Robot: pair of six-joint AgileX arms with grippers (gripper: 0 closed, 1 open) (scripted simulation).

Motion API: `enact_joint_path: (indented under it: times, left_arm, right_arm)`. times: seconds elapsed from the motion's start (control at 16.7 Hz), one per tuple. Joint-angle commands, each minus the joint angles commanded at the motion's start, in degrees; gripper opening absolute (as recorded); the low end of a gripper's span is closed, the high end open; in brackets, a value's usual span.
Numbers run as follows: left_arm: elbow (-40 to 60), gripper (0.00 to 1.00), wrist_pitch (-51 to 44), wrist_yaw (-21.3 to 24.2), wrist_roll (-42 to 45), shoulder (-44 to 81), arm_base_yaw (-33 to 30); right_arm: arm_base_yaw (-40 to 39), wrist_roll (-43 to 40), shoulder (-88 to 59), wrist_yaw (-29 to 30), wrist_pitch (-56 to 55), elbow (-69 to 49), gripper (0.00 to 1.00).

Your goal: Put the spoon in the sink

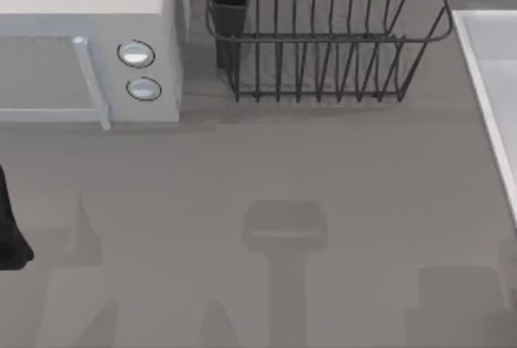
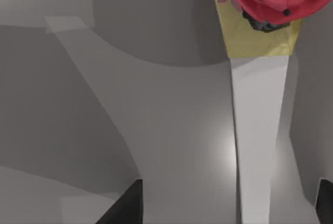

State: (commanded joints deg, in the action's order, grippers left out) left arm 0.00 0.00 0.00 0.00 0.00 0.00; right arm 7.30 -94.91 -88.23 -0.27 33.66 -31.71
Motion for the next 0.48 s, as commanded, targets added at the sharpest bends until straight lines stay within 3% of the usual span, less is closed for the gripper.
enact_joint_path:
  times: [0.48]
  left_arm:
    - [0.0,1.00,0.0,0.0,0.0,0.0,0.0]
  right_arm:
    - [0.0,1.9,7.0,1.0,16.3,-8.8,0.00]
